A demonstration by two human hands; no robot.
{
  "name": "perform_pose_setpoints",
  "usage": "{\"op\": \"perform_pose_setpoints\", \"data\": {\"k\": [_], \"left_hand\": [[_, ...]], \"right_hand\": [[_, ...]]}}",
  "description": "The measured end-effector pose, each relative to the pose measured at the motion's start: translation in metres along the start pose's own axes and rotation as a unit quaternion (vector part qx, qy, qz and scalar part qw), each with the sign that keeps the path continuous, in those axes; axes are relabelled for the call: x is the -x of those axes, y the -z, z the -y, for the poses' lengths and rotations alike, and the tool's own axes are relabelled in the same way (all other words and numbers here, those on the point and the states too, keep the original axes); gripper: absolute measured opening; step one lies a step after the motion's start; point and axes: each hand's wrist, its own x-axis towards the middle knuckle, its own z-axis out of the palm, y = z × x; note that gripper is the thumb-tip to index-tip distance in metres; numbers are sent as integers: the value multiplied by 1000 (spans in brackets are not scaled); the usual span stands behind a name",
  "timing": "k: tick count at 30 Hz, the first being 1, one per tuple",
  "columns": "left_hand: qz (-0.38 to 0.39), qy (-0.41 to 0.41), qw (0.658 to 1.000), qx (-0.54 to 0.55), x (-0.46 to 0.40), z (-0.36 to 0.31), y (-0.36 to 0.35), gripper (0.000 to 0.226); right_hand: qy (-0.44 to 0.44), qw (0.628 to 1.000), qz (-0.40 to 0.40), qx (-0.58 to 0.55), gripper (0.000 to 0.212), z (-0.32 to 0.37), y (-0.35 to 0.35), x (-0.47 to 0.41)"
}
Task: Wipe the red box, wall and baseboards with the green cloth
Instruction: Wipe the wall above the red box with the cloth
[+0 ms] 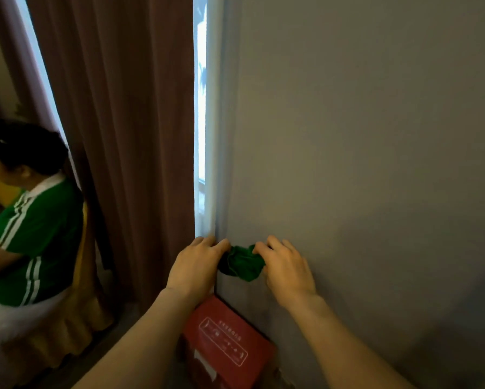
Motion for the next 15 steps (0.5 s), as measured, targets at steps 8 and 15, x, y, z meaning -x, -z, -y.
{"op": "perform_pose_setpoints", "data": {"k": [8,15], "left_hand": [[-95,-40,995,-10,-4,-38,79,40],[-151,-53,987,-3,0,-93,122,36]], "right_hand": [[-1,998,-65,15,45,-5,88,11],[13,993,-119,15,44,-31,150,43]]}}
